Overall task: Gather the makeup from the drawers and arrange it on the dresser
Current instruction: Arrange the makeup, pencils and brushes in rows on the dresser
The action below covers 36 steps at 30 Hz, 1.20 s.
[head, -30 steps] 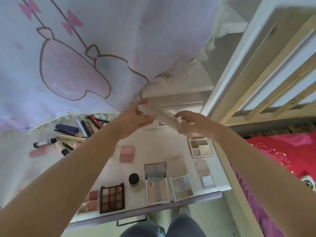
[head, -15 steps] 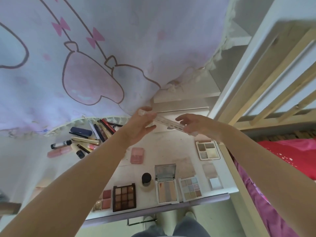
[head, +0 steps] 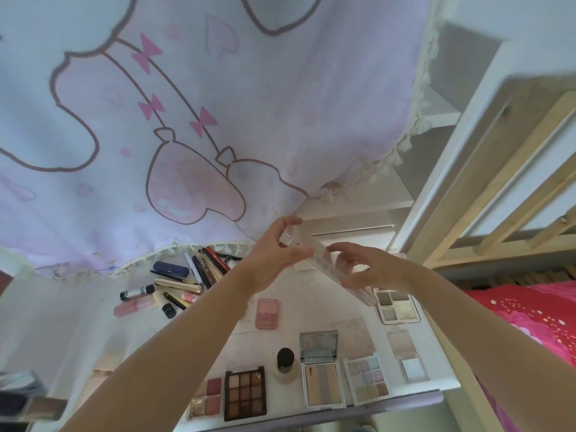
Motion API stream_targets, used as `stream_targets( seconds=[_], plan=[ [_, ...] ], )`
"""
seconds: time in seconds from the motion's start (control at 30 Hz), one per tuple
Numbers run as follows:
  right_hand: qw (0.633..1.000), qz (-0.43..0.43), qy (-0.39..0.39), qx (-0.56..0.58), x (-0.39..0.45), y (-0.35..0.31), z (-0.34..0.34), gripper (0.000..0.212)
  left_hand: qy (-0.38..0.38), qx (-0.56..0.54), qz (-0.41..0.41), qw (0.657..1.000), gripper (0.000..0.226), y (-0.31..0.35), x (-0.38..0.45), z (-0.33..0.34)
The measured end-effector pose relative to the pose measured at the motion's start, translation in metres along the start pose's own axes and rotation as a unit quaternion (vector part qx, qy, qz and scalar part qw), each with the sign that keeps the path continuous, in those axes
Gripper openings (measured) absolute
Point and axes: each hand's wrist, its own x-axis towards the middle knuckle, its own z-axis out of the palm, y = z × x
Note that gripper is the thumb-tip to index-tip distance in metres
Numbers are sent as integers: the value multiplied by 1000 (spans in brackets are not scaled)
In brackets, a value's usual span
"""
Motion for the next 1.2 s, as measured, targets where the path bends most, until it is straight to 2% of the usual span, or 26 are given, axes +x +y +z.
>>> stream_targets(
  seconds=[0.07,0.13,0.2,0.27,0.3,0.33,0.4,0.43,0.57,0.63,0.7,0.73,0.8,0.87,0.97,1.03,1.1,1.17,1.2],
  plan=[
    [999,3,33,-17,-3,-2,-2,92,-20,-13,-1,1000,66,1,3,-3],
    [991,-1,103,-83,-5,-5,-2,110,-39,-69,-16,997,74,1,5,-6],
    [969,-6,194,-153,-7,-9,-1,118,-6,-138,-14,990,54,2,6,-3],
    [958,-12,234,-164,-10,-18,-2,119,53,-138,2,989,22,6,6,0],
    [964,-16,225,-143,-12,-22,-5,113,82,-134,8,988,12,8,5,-1],
    [973,-25,208,-98,-14,-26,-8,99,107,-129,12,986,11,12,6,-3],
    [981,-37,187,34,-15,-32,-15,59,135,-98,20,986,16,20,4,-8],
    [976,-43,190,93,-14,-35,-19,47,144,-67,22,987,17,25,4,-9],
    [966,-84,139,201,-14,-53,-28,27,120,47,40,991,9,44,-1,-4],
    [955,-104,151,231,-14,-61,-29,25,110,74,46,990,7,53,-3,-6],
    [926,-116,214,288,-14,-66,-28,22,93,108,26,989,17,62,-6,-15],
    [905,-119,250,323,-13,-67,-28,19,75,92,16,993,21,65,-8,-22],
    [856,-113,291,411,-13,-69,-27,17,31,-21,20,999,34,66,-15,-34],
    [820,-102,288,484,-14,-73,-24,17,-7,-82,64,995,69,59,-23,-42],
    [824,-91,239,505,-13,-77,-12,19,-11,34,123,992,95,43,-25,-36],
    [828,-78,211,514,-11,-78,-6,23,26,20,137,990,99,41,-24,-27],
    [829,-53,179,528,-13,-79,-5,15,54,-19,137,989,103,41,-23,-24],
    [837,-22,136,530,-17,-79,-6,9,64,-38,135,988,95,40,-23,-24],
    [859,-11,121,497,-20,-77,-6,13,69,-48,137,987,84,39,-22,-26]
  ],
)
